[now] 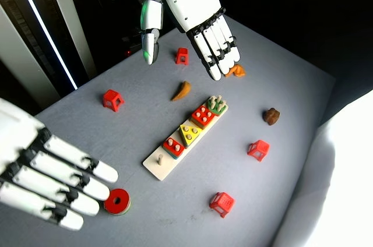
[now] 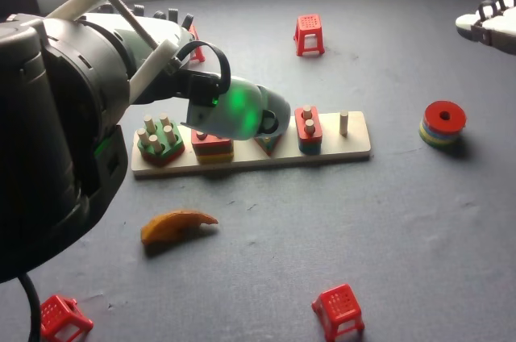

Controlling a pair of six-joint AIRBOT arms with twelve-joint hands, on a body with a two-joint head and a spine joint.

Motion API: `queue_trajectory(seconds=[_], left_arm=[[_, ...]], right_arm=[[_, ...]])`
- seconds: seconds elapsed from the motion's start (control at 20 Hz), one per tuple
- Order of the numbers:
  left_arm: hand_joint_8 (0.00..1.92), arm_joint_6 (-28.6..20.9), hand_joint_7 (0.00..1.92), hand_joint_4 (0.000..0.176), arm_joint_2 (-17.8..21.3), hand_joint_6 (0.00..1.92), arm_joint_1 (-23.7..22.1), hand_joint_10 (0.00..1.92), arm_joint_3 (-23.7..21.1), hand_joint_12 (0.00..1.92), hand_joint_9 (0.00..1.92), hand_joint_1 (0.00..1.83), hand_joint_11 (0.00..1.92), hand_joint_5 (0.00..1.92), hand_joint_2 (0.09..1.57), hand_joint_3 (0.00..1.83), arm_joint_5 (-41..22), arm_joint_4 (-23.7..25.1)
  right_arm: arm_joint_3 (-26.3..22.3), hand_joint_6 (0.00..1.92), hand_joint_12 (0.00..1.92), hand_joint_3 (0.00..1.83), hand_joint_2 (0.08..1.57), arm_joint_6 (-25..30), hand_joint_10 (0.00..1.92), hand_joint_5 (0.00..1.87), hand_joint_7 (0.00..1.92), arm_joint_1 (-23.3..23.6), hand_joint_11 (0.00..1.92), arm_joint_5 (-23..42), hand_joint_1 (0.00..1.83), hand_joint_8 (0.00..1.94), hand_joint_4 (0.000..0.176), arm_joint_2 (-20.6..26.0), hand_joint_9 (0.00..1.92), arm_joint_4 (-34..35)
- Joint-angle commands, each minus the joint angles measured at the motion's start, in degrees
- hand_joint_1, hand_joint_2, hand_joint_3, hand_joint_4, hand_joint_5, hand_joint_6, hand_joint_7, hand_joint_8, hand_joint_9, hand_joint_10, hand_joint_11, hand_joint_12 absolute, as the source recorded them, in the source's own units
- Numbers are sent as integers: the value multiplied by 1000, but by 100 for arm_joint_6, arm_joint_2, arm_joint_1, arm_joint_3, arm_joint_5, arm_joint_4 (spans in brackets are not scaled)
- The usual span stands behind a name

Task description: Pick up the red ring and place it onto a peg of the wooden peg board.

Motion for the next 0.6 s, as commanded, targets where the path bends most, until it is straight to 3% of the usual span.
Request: queue_trajectory(seconds=[0.0, 0.1, 0.2, 0.3, 0.55], left_arm=[[0, -23, 0, 0, -9, 0, -42, 0, 8, 0, 0, 0, 0, 0, 1024, 23, 10, 525], [0, -66, 0, 0, -5, 6, -39, 0, 20, 3, 0, 0, 7, 16, 1020, 18, 25, 525], [0, -85, 0, 0, -4, 7, -39, 0, 22, 2, 0, 0, 4, 23, 1023, 16, 27, 525], [0, -98, 0, 0, -4, 4, -39, 0, 21, 0, 0, 0, 0, 9, 1038, 21, 27, 525], [0, -98, 0, 0, -4, 0, -25, 0, 22, 0, 0, 0, 0, 0, 1027, 11, 47, 525]], right_arm=[[152, 2, 440, 14, 975, 8, 0, 20, 0, 38, 0, -104, 1216, 0, 0, -56, 0, 14], [468, 1, 475, 16, 992, 8, 0, 9, 0, 42, 0, 68, 1184, 0, 0, -285, 0, 290], [744, 5, 669, 5, 978, 8, 2, 29, 0, 41, 0, 235, 1167, 0, 0, -530, 6, 372], [971, 14, 520, 1, 975, 8, 0, 21, 0, 40, 0, 320, 1205, 0, 0, -763, 0, 420], [1548, 5, 544, 1, 981, -59, 0, 31, 0, -8, 0, 604, 1197, 0, 0, -1294, 0, 739]])
